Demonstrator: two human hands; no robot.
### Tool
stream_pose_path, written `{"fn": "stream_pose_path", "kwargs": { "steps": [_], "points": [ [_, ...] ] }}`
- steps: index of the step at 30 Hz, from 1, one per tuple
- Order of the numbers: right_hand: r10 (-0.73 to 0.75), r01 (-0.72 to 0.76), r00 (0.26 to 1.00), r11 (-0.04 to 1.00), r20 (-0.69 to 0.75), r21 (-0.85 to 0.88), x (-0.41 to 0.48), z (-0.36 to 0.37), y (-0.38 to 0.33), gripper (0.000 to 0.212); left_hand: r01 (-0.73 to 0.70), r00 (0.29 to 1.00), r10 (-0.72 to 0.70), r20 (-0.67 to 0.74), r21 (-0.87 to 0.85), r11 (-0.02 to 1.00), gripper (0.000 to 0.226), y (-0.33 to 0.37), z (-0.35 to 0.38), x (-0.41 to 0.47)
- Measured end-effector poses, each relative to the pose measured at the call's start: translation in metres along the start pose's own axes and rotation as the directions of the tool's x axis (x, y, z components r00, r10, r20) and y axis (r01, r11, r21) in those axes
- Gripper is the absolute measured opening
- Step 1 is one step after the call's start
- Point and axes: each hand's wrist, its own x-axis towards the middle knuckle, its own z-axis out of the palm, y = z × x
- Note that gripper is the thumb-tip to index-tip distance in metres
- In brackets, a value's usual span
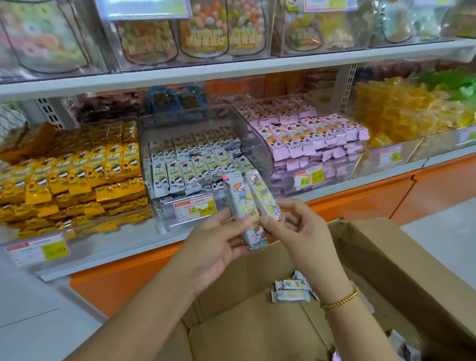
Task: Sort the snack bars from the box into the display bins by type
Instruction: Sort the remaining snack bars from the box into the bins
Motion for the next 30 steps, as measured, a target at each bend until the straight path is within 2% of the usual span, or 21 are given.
{"fn": "stream_pose_path", "kwargs": {
  "steps": [3, 5, 8, 10, 11, 13, 15, 17, 19, 22, 24, 27, 30],
  "points": [
    [-0.085, 0.095, 0.993, 0.985, 0.079, -0.141, 0.013, -0.027, -0.009, 0.023, 0.028, 0.998, -0.032, -0.059, -0.069, 0.997, 0.037, 0.011, -0.009, 0.000],
    [-0.096, 0.169, 0.957, 0.952, 0.274, -0.254, 0.020, -0.054, -0.024, 0.034, 0.071, 0.997, -0.074, -0.029, -0.104, 0.992, 0.043, 0.019, -0.016, -0.002],
    [-0.018, 0.282, 0.837, 0.870, 0.546, -0.404, 0.028, -0.068, -0.046, 0.045, 0.167, 0.982, -0.169, 0.090, 0.024, 0.986, 0.040, 0.023, -0.020, -0.009],
    [0.012, 0.387, 0.783, 0.773, 0.622, -0.502, 0.030, -0.059, -0.052, 0.044, 0.202, 0.967, -0.215, 0.134, 0.105, 0.974, 0.035, 0.018, -0.017, -0.012],
    [-0.002, 0.427, 0.781, 0.732, 0.625, -0.531, 0.031, -0.053, -0.052, 0.043, 0.207, 0.965, -0.222, 0.142, 0.114, 0.972, 0.031, 0.016, -0.015, -0.013],
    [-0.085, 0.472, 0.816, 0.667, 0.571, -0.576, 0.032, -0.042, -0.048, 0.047, 0.206, 0.967, -0.218, 0.130, 0.100, 0.973, 0.029, 0.013, -0.012, -0.014],
    [-0.206, 0.462, 0.875, 0.627, 0.438, -0.627, 0.028, -0.032, -0.041, 0.048, 0.213, 0.969, -0.219, 0.117, 0.060, 0.975, 0.034, 0.012, -0.008, -0.015],
    [-0.292, 0.391, 0.920, 0.675, 0.260, -0.626, 0.019, -0.024, -0.036, 0.035, 0.228, 0.969, -0.223, 0.109, -0.030, 0.973, 0.036, 0.010, -0.003, -0.016],
    [-0.315, 0.328, 0.940, 0.728, 0.132, -0.602, 0.009, -0.020, -0.035, 0.021, 0.229, 0.973, -0.221, 0.069, -0.143, 0.963, 0.037, 0.008, -0.001, -0.015],
    [-0.186, 0.219, 0.976, 0.850, 0.117, -0.479, -0.006, -0.020, -0.037, 0.008, 0.159, 0.986, -0.165, -0.001, -0.257, 0.953, 0.038, 0.007, 0.000, -0.013],
    [-0.121, 0.176, 0.981, 0.883, 0.149, -0.436, -0.016, -0.014, -0.037, 0.035, 0.080, 0.994, -0.098, -0.048, -0.284, 0.955, 0.033, 0.008, 0.000, -0.010],
    [-0.193, 0.225, 0.974, 0.740, 0.120, -0.634, -0.018, 0.002, -0.030, 0.070, -0.002, 0.995, -0.029, -0.099, -0.307, 0.952, 0.017, 0.011, 0.002, -0.006],
    [-0.225, 0.211, 0.971, 0.670, 0.076, -0.712, -0.012, 0.022, -0.021, 0.082, -0.031, 0.994, -0.004, -0.108, -0.322, 0.946, 0.013, 0.014, 0.005, -0.003]
  ]
}}
